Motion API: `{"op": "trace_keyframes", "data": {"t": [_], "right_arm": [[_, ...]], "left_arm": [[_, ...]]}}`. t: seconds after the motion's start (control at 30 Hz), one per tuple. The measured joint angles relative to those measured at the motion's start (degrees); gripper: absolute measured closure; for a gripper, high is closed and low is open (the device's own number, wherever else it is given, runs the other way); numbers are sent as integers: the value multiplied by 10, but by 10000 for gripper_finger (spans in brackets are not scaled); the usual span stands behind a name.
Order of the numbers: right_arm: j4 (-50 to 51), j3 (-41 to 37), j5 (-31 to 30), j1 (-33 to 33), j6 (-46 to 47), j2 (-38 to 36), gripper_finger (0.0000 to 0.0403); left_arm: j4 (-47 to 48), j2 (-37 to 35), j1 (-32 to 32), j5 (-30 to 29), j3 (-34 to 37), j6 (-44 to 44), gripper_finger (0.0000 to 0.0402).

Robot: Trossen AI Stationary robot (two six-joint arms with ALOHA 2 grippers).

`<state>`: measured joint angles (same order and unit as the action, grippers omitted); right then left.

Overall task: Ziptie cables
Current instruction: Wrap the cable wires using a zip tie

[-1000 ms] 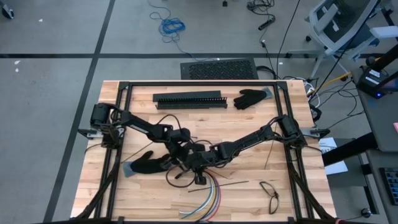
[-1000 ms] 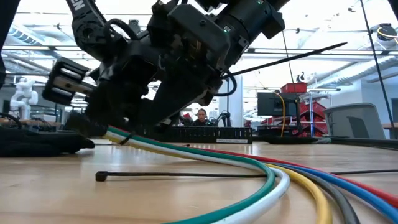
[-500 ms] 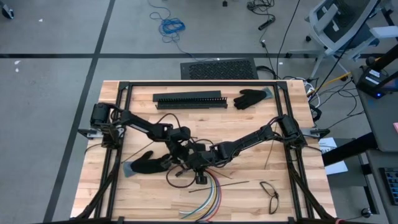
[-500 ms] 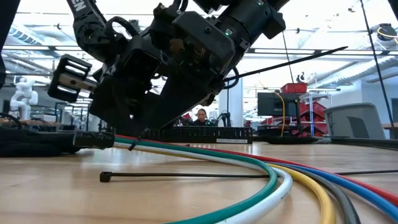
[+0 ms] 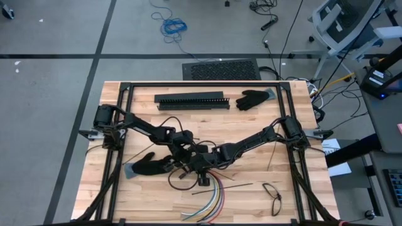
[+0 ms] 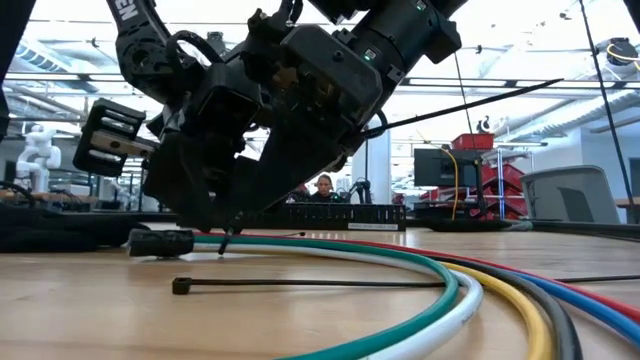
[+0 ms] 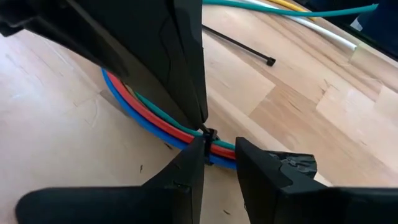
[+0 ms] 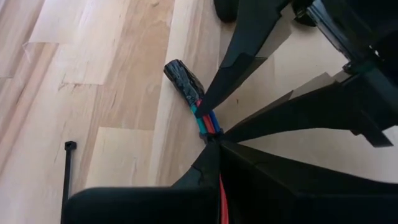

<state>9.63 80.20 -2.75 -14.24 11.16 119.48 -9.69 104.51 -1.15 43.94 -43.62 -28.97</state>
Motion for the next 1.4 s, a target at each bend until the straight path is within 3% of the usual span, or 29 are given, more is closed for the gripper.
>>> {"op": "trace_keyframes", "data": {"t": [0.77, 1.07, 1.4], "right_arm": [[-4, 0, -4, -1, 2, 1, 403], [-4, 0, -5, -1, 0, 1, 403], [-2, 0, -14, -1, 1, 1, 403]], "left_arm": [[-51, 51, 2, -6, 0, -3, 315], [-51, 48, 2, -11, 1, -2, 389], [-54, 41, 2, -6, 1, -1, 398]]}}
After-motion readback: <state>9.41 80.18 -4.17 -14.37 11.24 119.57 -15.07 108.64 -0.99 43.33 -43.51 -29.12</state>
